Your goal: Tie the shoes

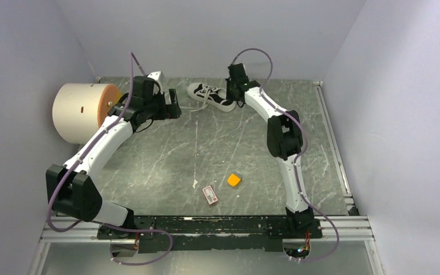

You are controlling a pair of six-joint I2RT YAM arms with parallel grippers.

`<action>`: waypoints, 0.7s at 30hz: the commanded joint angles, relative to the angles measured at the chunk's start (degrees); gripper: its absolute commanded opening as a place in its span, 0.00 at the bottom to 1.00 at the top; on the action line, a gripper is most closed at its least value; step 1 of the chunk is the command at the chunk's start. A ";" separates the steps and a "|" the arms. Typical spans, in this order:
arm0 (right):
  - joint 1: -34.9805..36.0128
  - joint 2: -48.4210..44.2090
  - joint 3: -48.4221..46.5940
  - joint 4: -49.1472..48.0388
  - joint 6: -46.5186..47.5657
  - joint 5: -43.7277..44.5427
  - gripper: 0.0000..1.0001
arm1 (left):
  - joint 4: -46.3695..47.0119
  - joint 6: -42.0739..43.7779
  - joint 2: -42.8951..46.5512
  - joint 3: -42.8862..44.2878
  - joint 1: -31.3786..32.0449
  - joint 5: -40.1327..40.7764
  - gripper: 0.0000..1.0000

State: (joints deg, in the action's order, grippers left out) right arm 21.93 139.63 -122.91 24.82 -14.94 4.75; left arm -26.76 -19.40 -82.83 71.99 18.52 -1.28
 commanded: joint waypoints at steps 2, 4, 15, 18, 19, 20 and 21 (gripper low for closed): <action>6.04 -14.55 16.14 9.47 -13.32 6.42 0.00 | -4.78 -1.89 5.19 -1.74 -0.07 -6.70 1.00; 8.01 -19.80 24.70 9.05 -19.09 7.99 0.00 | -5.80 -1.81 5.93 -2.16 -0.07 -8.46 1.00; 24.36 -38.07 48.37 5.59 -37.91 8.61 0.17 | -10.12 -0.50 8.19 -6.93 -0.07 -17.14 1.00; 24.48 -40.30 47.60 9.49 -31.43 6.90 0.38 | -9.57 -0.28 8.02 -8.34 -0.07 -18.83 1.00; 24.45 -40.87 46.75 12.65 -28.74 8.59 0.45 | -9.54 -0.09 7.81 -8.49 -0.07 -19.14 1.00; 24.43 -41.51 45.78 15.56 -26.38 11.90 0.56 | -9.72 0.16 7.51 -8.35 -0.07 -19.25 1.00; 24.47 -42.78 45.33 17.22 -24.00 15.89 0.68 | -10.24 0.49 7.20 -8.04 -0.07 -19.17 1.00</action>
State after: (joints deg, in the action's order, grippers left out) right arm 47.29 100.99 -75.02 33.76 -46.48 12.05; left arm -36.25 -20.21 -75.99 63.75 18.52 -16.88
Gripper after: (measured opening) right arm 0.520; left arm 0.995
